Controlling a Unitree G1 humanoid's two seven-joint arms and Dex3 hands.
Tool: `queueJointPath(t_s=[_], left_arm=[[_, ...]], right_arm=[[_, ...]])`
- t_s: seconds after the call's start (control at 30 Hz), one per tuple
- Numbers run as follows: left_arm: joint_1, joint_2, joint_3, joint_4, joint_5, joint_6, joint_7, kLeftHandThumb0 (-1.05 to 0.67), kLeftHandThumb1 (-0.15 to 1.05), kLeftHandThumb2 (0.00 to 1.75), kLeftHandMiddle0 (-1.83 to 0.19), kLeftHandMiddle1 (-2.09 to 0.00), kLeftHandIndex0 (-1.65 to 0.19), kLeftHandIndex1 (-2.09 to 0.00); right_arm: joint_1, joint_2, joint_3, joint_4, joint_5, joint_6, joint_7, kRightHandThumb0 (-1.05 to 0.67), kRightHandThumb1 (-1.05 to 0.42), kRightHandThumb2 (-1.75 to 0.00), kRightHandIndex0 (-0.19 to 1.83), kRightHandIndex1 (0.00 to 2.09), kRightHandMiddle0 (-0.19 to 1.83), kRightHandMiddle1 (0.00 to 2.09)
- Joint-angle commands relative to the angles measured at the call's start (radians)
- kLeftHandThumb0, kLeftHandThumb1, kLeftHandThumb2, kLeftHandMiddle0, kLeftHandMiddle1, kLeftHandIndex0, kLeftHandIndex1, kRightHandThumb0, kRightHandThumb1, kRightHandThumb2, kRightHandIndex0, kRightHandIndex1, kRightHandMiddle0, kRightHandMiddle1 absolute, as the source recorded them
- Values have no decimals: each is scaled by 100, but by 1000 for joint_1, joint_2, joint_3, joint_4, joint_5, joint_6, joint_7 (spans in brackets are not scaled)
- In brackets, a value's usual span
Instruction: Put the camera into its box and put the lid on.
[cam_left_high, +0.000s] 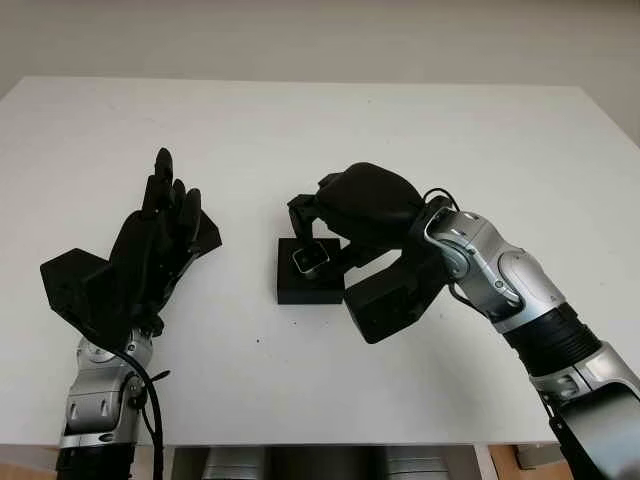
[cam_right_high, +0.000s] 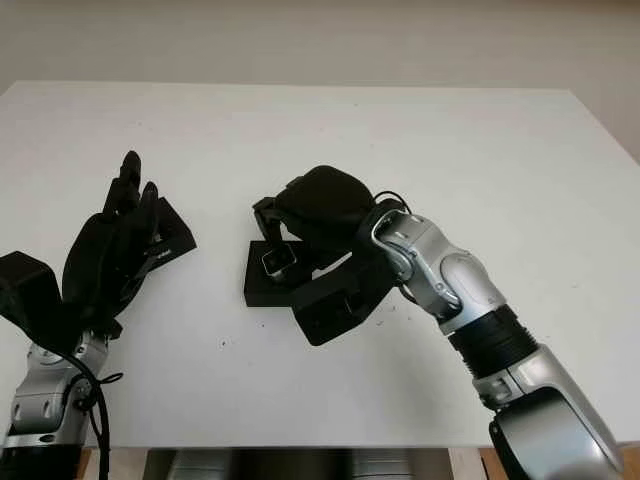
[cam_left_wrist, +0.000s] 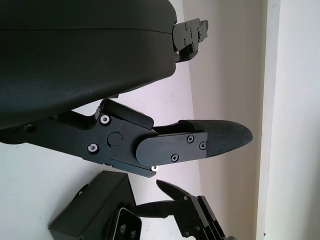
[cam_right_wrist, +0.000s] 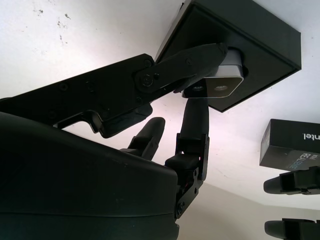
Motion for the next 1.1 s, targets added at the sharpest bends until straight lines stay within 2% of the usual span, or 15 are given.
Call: queueJointPath(t_s=[0.0,0.43,0.73,0.9,1.07], left_arm=[[-6,5,3,-6,-1,-11,-2,-77,105,51,19,0,19,0],[-10,7,4,-4,-6,-10,-10,-77,105,51,19,0,19,0],[-9,8,4,-9,-4,-2,-7,-77,105,50,19,0,19,0],[-6,8,5,-8,-7,-6,-10,-77,105,50,19,0,19,0],[-6,9,6,-8,-7,-1,-8,-77,105,49,19,0,19,0]], right_arm=[[15,9,-13,5,37,6,1,-48,-97,-5,32,81,46,160],[47,65,-69,51,178,46,-77,-44,-96,-5,23,93,48,154],[79,90,-94,28,222,95,-104,-43,-95,-5,16,101,42,167],[101,93,-98,1,225,121,-105,-42,-96,-6,16,100,38,175],[128,97,-104,-22,230,146,-109,-41,-95,-5,19,97,39,175]])
